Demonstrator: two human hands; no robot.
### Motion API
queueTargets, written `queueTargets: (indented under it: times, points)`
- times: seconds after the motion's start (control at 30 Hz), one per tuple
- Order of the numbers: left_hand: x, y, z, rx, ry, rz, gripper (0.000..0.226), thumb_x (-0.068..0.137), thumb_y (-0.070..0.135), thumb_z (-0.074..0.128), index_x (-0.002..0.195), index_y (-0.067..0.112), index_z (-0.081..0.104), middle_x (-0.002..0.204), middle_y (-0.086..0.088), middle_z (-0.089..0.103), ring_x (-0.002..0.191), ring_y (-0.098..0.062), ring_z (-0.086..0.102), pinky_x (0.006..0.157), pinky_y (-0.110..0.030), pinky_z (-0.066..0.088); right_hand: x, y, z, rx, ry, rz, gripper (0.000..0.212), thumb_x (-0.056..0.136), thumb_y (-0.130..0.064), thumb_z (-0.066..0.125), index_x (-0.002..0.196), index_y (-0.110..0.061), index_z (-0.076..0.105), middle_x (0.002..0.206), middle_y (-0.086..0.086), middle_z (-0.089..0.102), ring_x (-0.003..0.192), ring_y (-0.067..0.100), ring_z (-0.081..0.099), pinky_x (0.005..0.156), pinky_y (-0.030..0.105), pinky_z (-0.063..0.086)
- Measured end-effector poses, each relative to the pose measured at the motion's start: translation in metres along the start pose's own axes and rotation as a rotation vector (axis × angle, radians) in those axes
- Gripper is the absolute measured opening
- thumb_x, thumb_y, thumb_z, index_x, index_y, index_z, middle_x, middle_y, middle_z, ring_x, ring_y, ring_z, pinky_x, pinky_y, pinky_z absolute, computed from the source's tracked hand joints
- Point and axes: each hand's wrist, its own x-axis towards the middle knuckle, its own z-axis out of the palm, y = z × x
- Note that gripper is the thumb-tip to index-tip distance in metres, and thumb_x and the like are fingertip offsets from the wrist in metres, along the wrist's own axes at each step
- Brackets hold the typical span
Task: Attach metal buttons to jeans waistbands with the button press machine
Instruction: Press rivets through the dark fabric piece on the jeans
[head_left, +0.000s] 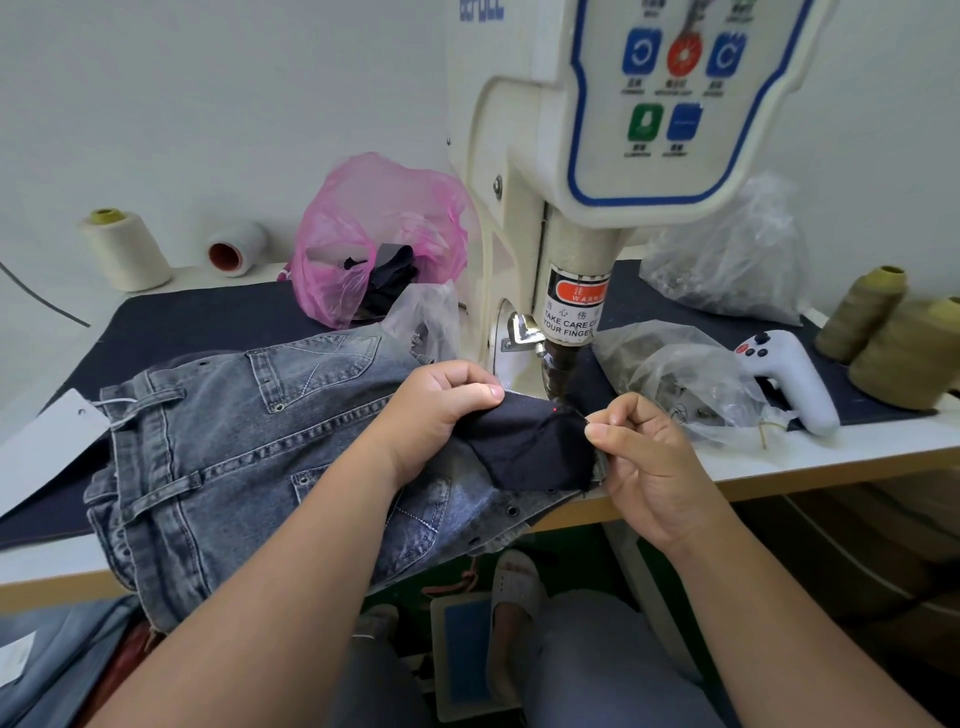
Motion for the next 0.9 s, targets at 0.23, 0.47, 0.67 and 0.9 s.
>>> queueTargets:
  times: [0.23,0.47,0.67,0.9]
  points:
    - [-0.0003,0.0002,-0.0002,-0.001,-0.009,-0.003,0.005,0.070,0.027,0.067,0.068,0.027,0.073,0.071,0.009,0.065,0.070,-0.005,0.058,0.074,-0.024,0.044,-0.0003,-0.0010,0.0010,-0.019,-0.019,-0.003,0.025,0.069,0.000,0.071,0.064,-0.023,0.062,0.070,0.001,0.061,0.068,0.011,0.059,0.067,0.020,0.054]
    - [0.0012,-0.0004,0.0013,-0.083,0.020,-0.022,0.021,0.065,0.020,0.053,0.067,0.023,0.074,0.078,-0.008,0.060,0.084,-0.022,0.051,0.082,-0.036,0.039,-0.0011,-0.0013,0.0018,-0.008,-0.008,-0.008,0.024,0.073,0.003,0.068,0.070,-0.017,0.055,0.070,0.002,0.061,0.066,0.011,0.058,0.068,0.021,0.052]
    - [0.0002,0.0000,0.0019,-0.082,0.026,-0.015,0.024,0.054,0.035,0.057,0.066,0.024,0.073,0.078,-0.001,0.063,0.084,-0.016,0.054,0.079,-0.031,0.043,-0.0009,-0.0017,0.0017,-0.028,-0.008,0.005,0.027,0.072,0.005,0.070,0.067,-0.019,0.058,0.070,0.002,0.062,0.066,0.011,0.059,0.067,0.021,0.053]
    - [-0.0010,0.0024,0.0021,-0.008,0.047,-0.003,0.014,0.071,0.023,0.060,0.063,0.025,0.071,0.065,0.007,0.062,0.067,-0.008,0.053,0.072,-0.027,0.042,0.0002,-0.0011,0.0024,-0.015,-0.004,-0.006,0.024,0.075,0.001,0.070,0.067,-0.020,0.060,0.072,0.003,0.063,0.067,0.010,0.061,0.067,0.020,0.053]
